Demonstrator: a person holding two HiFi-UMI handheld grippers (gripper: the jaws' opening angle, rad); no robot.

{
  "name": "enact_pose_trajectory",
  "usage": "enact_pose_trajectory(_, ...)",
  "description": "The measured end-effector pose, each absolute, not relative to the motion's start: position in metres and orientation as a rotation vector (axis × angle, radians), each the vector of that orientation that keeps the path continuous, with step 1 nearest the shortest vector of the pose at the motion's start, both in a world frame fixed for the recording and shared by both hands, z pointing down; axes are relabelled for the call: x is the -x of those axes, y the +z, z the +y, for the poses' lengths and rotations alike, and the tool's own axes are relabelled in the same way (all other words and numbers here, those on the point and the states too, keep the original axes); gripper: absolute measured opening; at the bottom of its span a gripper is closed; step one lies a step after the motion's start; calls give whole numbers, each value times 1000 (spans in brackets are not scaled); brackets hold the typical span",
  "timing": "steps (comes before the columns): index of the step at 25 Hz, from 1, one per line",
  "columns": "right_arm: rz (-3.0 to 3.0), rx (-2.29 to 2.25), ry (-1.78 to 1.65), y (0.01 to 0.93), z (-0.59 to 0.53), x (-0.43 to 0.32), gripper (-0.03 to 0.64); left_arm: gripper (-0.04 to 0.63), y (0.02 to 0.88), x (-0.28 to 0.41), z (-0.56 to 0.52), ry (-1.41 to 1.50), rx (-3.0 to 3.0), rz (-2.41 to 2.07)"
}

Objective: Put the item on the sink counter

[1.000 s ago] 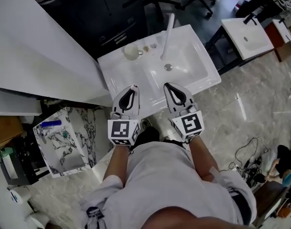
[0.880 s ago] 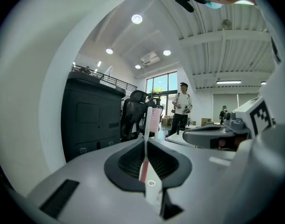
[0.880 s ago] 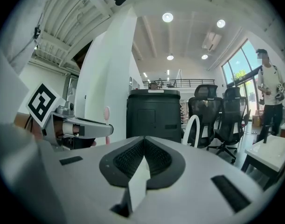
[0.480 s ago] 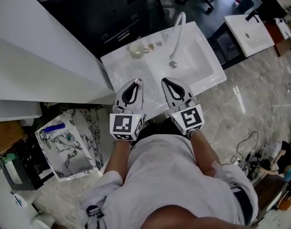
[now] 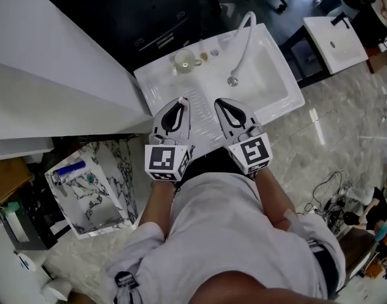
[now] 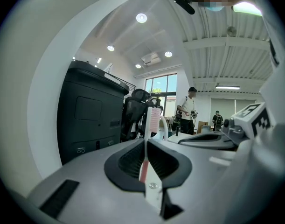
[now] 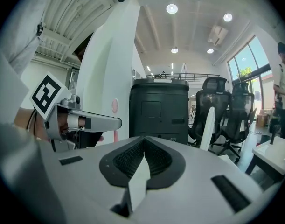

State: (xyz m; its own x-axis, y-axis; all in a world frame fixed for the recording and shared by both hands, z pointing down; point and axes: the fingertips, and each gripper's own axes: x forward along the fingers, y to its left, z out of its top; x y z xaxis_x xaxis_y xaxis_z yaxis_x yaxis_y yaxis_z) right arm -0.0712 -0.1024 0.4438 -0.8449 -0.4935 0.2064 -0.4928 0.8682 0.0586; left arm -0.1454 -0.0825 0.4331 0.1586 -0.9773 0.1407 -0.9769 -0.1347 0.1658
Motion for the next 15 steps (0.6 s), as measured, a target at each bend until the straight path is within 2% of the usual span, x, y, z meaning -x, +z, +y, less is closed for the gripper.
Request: enact_pose_trajectory(15,-2839,-690,-9,448,-145,89,5,28,441,163,-129,21,-2162,-1940)
